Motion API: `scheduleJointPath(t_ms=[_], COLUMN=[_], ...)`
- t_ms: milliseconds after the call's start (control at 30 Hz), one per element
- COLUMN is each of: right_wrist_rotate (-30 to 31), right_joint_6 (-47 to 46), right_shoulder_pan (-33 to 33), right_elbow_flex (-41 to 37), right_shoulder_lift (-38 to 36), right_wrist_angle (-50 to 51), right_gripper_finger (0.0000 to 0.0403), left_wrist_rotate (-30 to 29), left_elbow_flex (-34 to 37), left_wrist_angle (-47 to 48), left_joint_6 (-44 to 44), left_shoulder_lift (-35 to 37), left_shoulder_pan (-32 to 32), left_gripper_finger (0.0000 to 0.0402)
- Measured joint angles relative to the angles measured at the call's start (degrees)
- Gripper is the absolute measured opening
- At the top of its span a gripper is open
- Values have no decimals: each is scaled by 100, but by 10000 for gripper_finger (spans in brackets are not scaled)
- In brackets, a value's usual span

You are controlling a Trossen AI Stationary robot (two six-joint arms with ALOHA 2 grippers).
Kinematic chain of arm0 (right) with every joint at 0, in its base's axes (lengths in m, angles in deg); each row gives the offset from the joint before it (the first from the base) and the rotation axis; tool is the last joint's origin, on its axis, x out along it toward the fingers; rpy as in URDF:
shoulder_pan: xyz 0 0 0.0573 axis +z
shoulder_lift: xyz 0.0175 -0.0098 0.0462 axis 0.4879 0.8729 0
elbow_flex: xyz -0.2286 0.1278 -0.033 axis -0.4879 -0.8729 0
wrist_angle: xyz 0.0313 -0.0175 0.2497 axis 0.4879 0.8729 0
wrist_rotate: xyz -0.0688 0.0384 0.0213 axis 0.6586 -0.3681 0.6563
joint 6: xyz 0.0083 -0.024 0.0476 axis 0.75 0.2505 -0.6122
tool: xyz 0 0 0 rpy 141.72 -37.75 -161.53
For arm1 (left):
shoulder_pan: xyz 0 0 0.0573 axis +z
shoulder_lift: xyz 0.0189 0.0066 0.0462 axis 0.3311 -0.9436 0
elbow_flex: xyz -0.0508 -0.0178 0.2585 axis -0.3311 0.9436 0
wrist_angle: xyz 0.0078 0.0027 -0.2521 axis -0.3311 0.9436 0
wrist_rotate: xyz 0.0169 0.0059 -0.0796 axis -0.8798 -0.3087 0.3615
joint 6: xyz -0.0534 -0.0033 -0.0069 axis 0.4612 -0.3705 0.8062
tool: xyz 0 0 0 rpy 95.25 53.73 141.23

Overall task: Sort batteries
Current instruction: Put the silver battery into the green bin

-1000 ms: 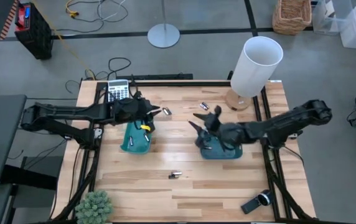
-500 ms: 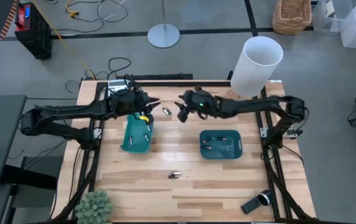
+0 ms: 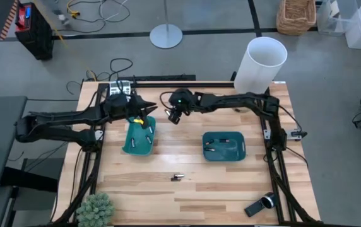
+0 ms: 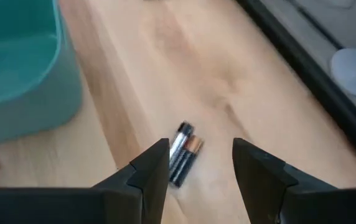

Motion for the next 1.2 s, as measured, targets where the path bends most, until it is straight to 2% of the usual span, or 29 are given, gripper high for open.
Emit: scheduleJointPath(t_ms=[300,567,1200], right_wrist_rotate=[-180,-218,-339], right_joint_6=[-65,-192,-335], right_shoulder_pan=[-64,-166,-212], right_elbow_flex=[473,497,499], right_shoulder_lift=[529,541,722], right_wrist_angle=[209,296,352], right_gripper_finger=[191,191,191], left_wrist_rotate=[107,120,96], left_elbow_flex=[486,811,807], left_wrist_angle=[-19,40,23], left_joint_6=[101,121,142], left_shoulder_lift=[790,1278,1327], left_shoulder_pan=[-12,-55,-271], left_gripper_finger=[66,66,67])
